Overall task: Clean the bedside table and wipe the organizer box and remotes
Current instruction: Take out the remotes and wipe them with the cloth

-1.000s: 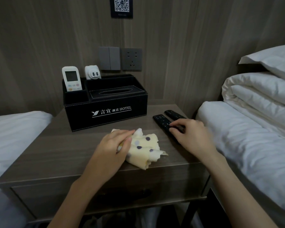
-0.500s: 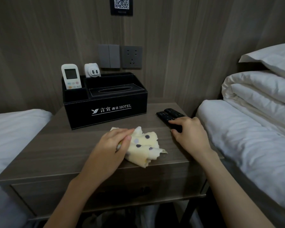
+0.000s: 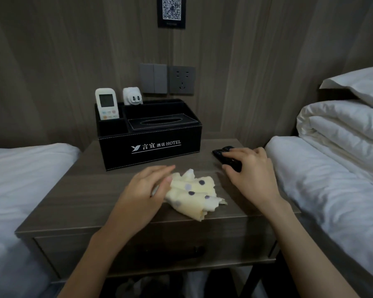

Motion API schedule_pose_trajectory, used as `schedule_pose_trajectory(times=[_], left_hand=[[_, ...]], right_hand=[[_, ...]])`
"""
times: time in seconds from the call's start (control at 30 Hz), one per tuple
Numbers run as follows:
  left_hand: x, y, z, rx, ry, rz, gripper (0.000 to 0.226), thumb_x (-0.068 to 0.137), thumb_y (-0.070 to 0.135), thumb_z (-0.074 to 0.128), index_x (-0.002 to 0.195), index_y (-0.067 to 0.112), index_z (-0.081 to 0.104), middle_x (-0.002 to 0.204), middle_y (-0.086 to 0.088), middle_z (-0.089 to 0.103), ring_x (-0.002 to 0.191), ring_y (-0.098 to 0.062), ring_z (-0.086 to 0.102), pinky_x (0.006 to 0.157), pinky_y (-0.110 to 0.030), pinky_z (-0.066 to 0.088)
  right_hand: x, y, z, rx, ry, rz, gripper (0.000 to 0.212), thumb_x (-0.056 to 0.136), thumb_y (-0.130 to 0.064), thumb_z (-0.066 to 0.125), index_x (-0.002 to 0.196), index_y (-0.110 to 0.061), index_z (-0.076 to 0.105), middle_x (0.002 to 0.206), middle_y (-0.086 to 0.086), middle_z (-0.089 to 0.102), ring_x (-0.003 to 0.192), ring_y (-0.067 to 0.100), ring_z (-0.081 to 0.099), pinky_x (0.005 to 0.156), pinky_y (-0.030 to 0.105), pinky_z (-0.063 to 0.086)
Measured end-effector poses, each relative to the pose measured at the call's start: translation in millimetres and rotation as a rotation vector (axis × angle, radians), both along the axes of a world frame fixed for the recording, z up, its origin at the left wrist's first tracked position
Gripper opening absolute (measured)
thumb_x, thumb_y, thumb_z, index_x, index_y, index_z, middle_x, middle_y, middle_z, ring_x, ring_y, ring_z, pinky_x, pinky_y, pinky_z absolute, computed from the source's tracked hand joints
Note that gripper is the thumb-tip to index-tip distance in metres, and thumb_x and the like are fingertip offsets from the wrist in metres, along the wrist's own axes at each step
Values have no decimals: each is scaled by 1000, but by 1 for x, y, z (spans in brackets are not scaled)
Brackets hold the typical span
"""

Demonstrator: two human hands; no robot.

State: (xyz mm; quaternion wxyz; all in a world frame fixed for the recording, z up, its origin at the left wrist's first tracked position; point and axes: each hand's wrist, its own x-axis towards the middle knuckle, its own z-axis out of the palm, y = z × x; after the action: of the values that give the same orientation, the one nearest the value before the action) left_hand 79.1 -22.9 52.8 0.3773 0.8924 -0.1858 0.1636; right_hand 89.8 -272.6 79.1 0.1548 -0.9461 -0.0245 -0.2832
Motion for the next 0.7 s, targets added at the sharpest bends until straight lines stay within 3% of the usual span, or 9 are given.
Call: schedule_pose_trajectory(times=[0.1,0.27,0.4,0.53,0.63,0.7], left_hand=[[-1,18,11,-48,-36,57,35,98,33,48,133,34,55,130,20,52,122,5,43,106,-24,35],[-2,58,24,-155,-119,179,42,96,28,54,138,29,51,137,10,51,122,-4,47,104,-29,41],[3,85,25,-205,-140,269,48,94,28,58,141,28,48,141,7,49,131,-5,42,108,-26,35],[3,102,22,-268,-115,297,51,92,26,60,142,26,46,142,6,49,128,-1,41,103,-21,33],[2,112,21,-294,-96,298,52,92,28,60,142,29,44,142,5,48,131,-7,42,106,-25,34],[2,117,22,-300,-96,292,52,92,27,60,141,30,44,142,6,48,129,-3,41,105,-21,32]], right_hand=[[-11,28,15,77,-55,134,33,88,-32,64,121,-31,65,125,-8,63,111,22,48,94,44,44],[-8,83,40,93,-78,291,37,89,-32,64,125,-32,62,128,-12,60,115,15,48,99,37,42],[23,133,60,73,31,413,44,89,-33,64,132,-31,56,132,-8,59,121,19,47,102,39,40],[66,170,67,-59,234,377,69,87,-43,65,147,-26,36,148,1,43,136,28,32,109,48,34],[87,187,63,-110,443,279,90,84,-65,56,154,-25,15,158,6,21,144,40,11,114,62,17],[91,199,56,-153,487,229,97,79,-75,49,154,-26,11,160,9,11,145,46,0,110,71,7]])
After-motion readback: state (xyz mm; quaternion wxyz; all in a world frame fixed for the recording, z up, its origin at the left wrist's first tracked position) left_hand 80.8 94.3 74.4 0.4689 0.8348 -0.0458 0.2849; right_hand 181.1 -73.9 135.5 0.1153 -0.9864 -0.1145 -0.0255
